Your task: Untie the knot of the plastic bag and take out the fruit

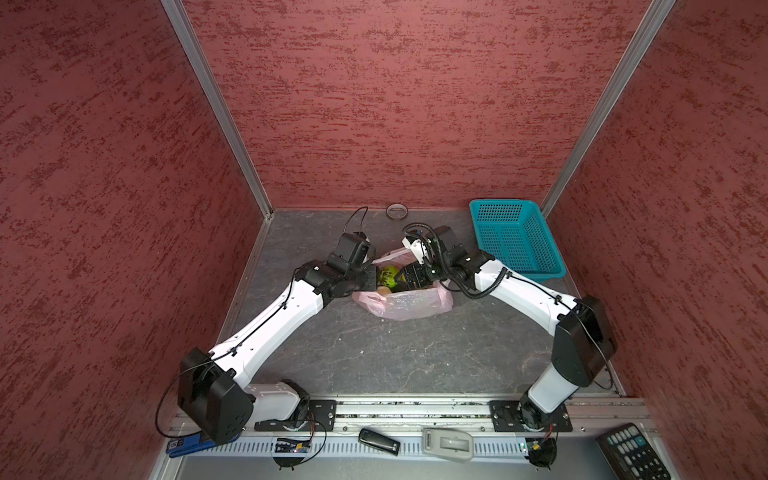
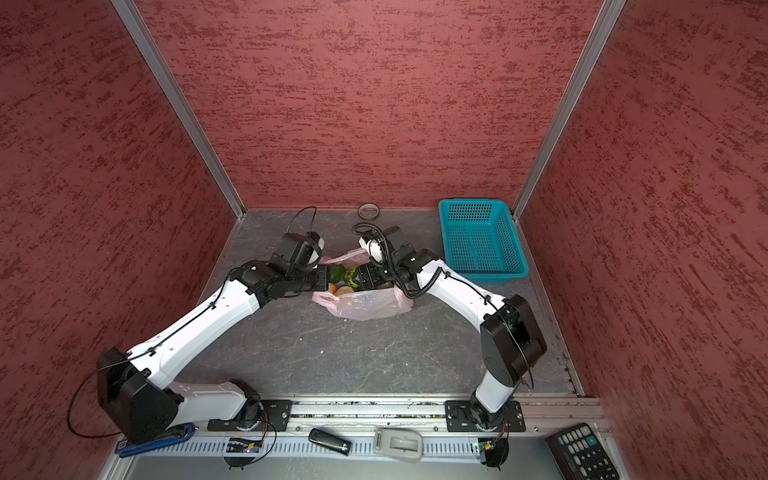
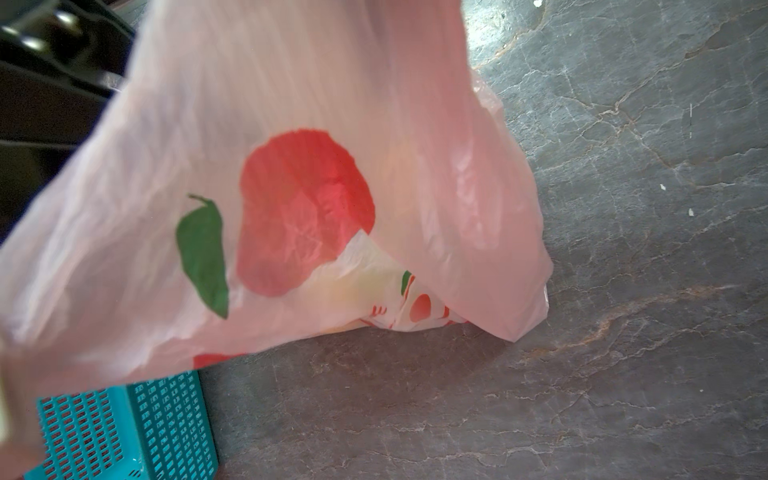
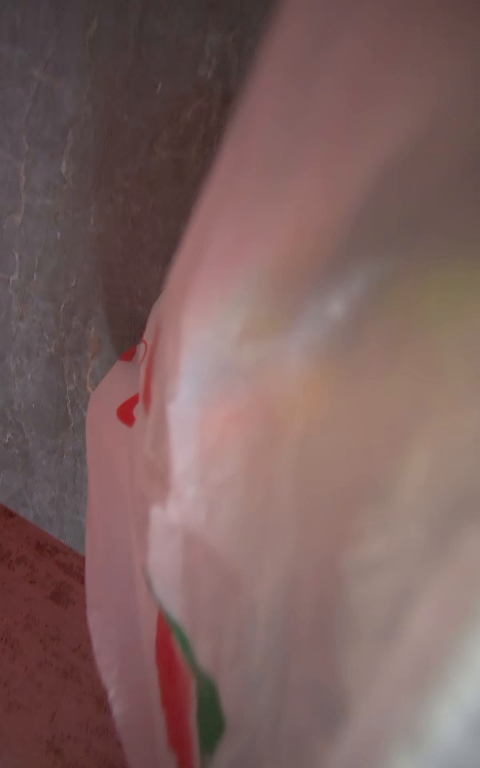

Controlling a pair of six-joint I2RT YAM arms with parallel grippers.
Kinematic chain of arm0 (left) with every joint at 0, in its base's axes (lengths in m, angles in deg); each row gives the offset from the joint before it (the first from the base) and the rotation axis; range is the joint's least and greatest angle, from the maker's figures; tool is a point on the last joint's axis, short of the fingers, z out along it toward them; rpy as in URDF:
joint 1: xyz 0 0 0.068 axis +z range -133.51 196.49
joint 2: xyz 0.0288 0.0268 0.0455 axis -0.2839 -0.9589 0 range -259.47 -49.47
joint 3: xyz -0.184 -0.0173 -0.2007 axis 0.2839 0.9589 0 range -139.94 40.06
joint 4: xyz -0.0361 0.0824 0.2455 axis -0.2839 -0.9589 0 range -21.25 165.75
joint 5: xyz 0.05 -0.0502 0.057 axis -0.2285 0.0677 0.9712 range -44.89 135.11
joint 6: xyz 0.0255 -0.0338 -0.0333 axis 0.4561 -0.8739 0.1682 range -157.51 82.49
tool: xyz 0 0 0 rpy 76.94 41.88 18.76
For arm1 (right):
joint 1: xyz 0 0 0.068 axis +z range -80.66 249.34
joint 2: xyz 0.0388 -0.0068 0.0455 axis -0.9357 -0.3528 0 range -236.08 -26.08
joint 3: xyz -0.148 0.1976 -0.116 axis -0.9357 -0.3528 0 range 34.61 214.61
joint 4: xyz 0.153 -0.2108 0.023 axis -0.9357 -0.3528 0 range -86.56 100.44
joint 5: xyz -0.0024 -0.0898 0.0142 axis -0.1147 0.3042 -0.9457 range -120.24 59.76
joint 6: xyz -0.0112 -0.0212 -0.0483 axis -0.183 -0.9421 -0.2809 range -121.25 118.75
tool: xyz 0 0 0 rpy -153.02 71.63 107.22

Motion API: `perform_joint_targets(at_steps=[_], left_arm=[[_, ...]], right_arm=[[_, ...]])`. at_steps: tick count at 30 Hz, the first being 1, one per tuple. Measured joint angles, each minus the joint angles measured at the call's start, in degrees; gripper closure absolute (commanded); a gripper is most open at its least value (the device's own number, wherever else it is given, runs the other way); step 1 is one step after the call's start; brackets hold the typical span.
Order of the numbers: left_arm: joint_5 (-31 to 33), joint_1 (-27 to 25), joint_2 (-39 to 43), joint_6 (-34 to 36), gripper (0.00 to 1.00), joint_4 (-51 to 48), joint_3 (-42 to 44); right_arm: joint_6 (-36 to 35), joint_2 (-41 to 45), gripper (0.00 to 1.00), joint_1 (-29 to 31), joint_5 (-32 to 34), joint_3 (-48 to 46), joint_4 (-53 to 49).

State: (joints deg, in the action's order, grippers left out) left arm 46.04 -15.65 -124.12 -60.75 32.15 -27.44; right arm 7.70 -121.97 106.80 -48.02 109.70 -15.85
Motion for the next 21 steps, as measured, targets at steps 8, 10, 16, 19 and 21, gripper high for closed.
perform_joint_targets(at_steps=[8, 10, 16, 19, 21], left_arm=[[-2.4, 1.6, 0.6, -0.8, 1.0, 0.5, 0.1], [-2.8, 2.4, 0.6, -0.8, 0.99, 0.7, 0.0], [-3.7, 4.9, -1.1, -0.8, 0.99, 0.6, -2.4], [-3.7, 5.1, -2.3, -1.0, 0.96, 0.6, -4.0], [-4.3, 5.2, -2.7, -1.4, 0.92, 0.7, -4.0]], right_arm=[[-2.8, 0.2, 0.05, 5.5, 8.6, -8.9, 3.6], [-3.6, 1.0, 0.02, 6.8, 10.2, -10.8, 4.3], [-5.7, 4.9, 0.02, 10.0, 13.9, -15.7, 6.1], [-6.3, 5.5, 0.02, 10.9, 14.9, -17.6, 7.2], [-6.4, 5.5, 0.02, 11.1, 15.6, -18.6, 7.9]])
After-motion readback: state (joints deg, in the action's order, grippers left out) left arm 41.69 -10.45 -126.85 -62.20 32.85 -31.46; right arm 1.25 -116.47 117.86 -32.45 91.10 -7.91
